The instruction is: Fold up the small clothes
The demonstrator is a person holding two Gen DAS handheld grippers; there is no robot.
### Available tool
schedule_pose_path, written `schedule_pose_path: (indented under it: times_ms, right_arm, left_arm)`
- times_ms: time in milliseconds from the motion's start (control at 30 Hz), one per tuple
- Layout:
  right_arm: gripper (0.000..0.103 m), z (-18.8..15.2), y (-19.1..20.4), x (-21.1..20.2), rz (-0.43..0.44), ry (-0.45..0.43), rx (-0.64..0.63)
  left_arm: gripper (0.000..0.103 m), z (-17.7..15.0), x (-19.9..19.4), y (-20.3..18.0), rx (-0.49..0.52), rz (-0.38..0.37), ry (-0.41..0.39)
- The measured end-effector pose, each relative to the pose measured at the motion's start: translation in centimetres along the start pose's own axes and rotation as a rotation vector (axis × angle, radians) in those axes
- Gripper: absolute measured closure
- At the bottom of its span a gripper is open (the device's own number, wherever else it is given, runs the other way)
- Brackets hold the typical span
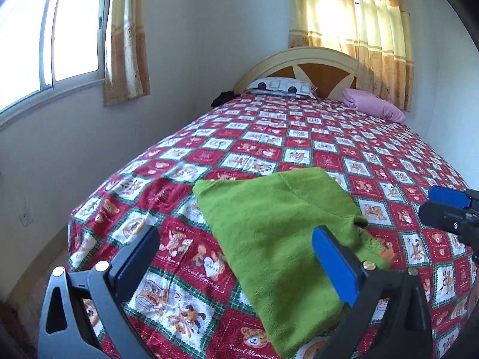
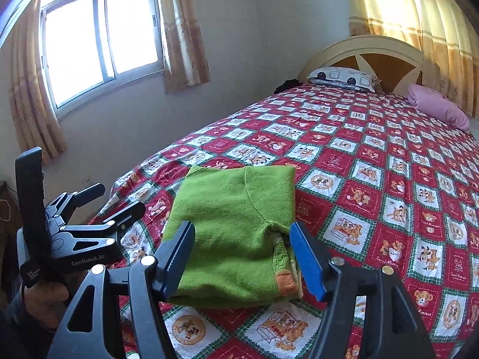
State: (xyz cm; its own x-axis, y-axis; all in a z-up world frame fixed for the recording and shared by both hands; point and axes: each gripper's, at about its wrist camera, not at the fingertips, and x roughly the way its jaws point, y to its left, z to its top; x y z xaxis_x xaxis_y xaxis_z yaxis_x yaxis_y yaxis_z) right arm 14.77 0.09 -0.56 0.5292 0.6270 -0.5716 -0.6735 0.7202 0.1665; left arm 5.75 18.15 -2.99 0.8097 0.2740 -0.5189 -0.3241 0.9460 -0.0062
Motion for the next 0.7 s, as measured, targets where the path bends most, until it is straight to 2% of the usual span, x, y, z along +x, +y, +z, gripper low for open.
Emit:
schedule_pose_path:
  times_ms: [233, 700]
  right_arm:
    - [0.036, -0.2, -0.9, -0.9, -0.005, -0.031, 0.040]
    - [0.036, -1.0, -1.0, -0.6, 0.010, -0.016, 0.058]
  left_arm:
    - [0.000, -0.2, 0.2, -0.6, 0.010, 0.004, 0.012]
    - [0.000, -0.6, 0.3, -1.2, 0.026, 0.002, 0.026]
